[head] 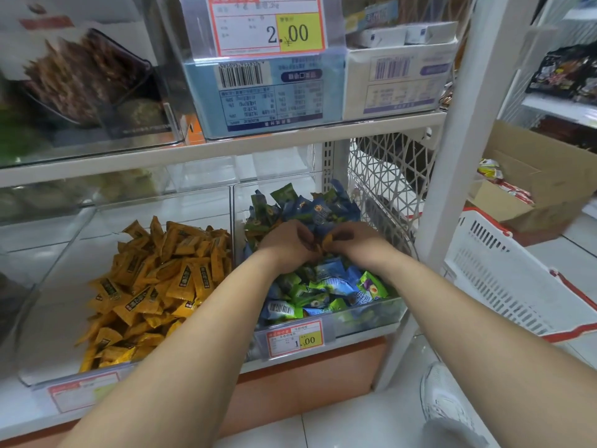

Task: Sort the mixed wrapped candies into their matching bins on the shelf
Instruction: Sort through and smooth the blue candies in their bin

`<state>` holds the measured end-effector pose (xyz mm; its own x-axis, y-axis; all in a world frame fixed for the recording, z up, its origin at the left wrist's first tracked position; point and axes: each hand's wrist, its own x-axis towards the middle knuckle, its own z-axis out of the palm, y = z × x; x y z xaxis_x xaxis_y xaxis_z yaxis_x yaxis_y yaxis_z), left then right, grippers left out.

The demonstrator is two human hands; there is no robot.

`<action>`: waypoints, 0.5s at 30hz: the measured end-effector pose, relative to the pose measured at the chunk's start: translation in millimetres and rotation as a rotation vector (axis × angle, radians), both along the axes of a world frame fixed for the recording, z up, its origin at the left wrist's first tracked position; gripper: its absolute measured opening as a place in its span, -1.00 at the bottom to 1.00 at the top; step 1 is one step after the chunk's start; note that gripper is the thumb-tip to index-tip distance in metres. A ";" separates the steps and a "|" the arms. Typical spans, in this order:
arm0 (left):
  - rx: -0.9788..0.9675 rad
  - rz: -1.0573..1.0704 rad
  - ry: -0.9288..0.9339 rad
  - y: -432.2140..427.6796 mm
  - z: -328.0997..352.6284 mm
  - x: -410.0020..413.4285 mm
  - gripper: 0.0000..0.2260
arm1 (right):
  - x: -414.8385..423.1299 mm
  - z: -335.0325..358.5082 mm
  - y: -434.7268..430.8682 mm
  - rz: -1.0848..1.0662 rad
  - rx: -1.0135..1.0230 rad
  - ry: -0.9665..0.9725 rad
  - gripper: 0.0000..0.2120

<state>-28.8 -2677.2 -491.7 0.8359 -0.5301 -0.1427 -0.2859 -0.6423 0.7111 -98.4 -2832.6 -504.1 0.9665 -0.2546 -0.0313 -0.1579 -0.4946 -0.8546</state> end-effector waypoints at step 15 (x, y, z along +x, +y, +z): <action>-0.381 -0.079 -0.121 28.3 46.1 -12.1 -0.90 | -22.0 49.3 20.5 -0.101 0.456 -0.330 -0.87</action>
